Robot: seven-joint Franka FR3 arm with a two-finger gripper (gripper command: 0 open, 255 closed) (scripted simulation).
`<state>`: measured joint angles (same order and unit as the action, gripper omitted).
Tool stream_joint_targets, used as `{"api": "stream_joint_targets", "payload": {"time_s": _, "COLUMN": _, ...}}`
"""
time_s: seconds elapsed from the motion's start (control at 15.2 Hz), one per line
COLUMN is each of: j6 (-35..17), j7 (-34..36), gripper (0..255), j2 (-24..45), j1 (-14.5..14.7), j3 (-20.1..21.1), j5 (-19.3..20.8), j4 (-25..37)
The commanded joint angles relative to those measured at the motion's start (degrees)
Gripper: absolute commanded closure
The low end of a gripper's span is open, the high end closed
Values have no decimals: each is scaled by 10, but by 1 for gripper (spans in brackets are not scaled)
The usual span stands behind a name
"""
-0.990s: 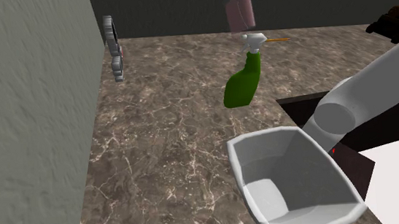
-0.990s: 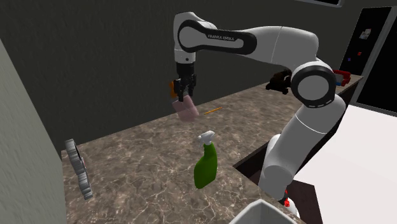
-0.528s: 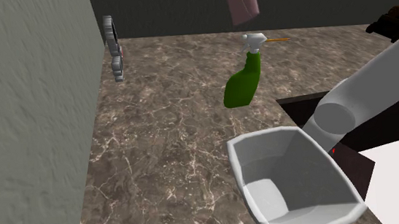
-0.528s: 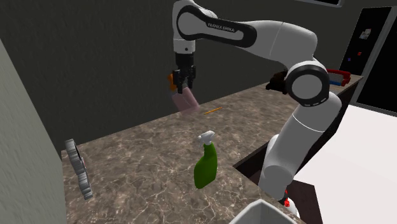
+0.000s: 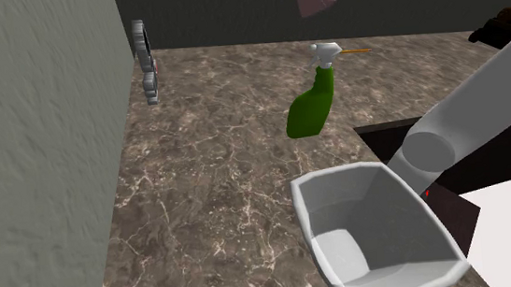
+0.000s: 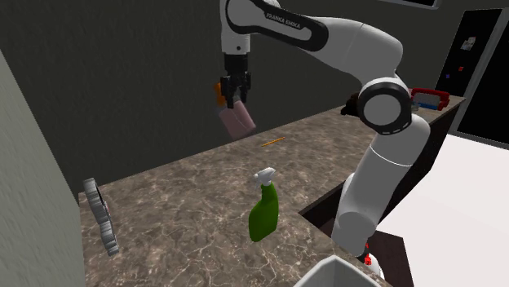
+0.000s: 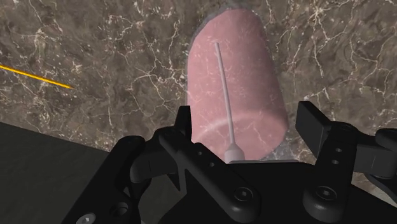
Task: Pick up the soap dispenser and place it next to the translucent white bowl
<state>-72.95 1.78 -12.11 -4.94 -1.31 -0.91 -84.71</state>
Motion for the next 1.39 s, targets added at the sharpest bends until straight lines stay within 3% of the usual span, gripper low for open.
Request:
{"api": "stream_joint_targets", "payload": {"time_s": 0.0, "j6": 19, "j7": -1, "gripper": 255, "j2": 12, "j1": 0, "j3": -1, "j5": 0, "j4": 31}}
{"api": "stream_joint_targets", "payload": {"time_s": 0.4, "j6": 76, "j7": 0, "gripper": 255, "j2": 51, "j1": 0, "j3": -2, "j5": -2, "j4": 127}}
{"api": "stream_joint_targets", "payload": {"time_s": 0.86, "j6": 69, "j7": 97, "gripper": 255, "j2": -29, "j1": 35, "j3": 57, "j5": -15, "j4": 43}}
{"api": "stream_joint_targets", "payload": {"time_s": 1.32, "j6": 71, "j7": 198, "gripper": 255, "j2": -75, "j1": 65, "j3": 122, "j5": -41, "j4": 3}}
